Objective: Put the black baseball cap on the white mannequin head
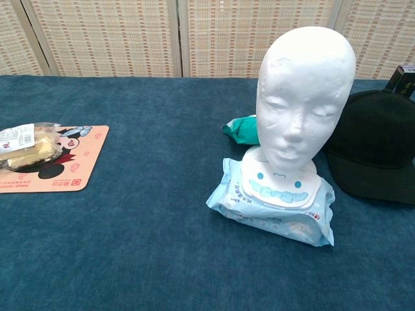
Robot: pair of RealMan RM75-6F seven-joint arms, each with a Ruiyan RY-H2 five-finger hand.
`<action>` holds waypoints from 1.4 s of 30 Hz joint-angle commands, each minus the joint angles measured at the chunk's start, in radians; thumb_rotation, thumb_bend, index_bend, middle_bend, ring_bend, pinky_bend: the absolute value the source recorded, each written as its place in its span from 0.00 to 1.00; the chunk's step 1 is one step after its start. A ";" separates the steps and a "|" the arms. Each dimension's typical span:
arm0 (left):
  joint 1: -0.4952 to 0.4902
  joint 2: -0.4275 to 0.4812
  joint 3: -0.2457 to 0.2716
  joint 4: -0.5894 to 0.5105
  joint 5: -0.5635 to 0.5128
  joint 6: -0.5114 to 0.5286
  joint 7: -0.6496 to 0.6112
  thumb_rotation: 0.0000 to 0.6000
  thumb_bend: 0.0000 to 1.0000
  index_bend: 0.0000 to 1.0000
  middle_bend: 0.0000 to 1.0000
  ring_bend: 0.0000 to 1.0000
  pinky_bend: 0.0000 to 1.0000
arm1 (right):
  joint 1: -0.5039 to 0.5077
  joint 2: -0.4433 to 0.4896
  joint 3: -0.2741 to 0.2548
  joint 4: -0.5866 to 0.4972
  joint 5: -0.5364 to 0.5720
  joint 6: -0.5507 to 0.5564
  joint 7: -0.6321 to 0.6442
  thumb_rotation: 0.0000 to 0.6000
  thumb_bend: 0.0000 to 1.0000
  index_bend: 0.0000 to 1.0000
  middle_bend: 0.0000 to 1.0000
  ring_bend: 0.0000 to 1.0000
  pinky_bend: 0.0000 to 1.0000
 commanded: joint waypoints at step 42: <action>0.019 0.034 -0.003 -0.015 0.016 0.039 -0.052 1.00 0.09 0.40 0.32 0.20 0.41 | 0.113 -0.422 0.011 0.645 -0.117 -0.067 0.342 1.00 0.00 0.78 0.87 0.64 0.71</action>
